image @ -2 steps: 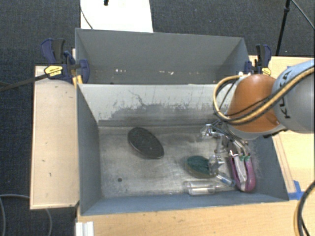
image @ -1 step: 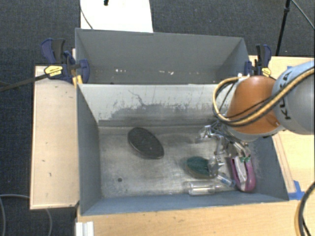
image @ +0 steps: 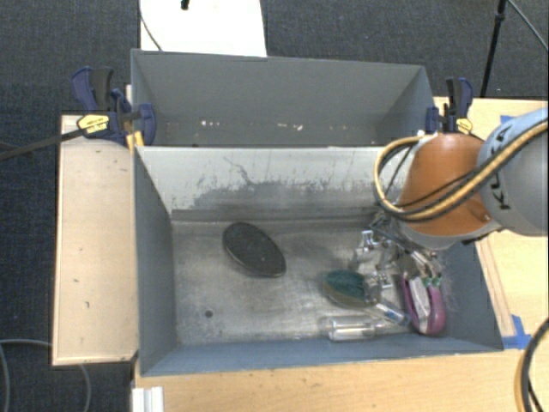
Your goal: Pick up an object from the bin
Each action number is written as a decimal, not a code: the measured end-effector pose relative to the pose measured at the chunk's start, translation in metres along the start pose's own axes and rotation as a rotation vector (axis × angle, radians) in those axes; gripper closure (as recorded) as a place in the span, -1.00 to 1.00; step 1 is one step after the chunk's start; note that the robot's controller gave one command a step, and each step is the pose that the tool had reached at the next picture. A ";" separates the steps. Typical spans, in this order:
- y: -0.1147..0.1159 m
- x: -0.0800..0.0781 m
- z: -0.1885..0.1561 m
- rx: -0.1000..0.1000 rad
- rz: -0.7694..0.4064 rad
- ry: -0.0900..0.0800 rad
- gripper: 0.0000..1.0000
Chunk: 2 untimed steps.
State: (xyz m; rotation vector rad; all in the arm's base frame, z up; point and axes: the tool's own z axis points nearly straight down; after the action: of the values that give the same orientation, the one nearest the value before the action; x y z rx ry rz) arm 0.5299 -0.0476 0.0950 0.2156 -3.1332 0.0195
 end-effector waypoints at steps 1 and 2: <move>0.004 -0.006 0.001 -0.003 -0.002 -0.030 -1.00; 0.009 -0.005 0.001 -0.004 -0.127 -0.031 -1.00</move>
Offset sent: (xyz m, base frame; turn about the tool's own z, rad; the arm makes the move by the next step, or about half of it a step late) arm 0.0000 0.0000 0.0000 0.0000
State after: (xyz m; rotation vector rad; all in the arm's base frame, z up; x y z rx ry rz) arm 0.5337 -0.0378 0.0937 0.4178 -3.1427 0.0093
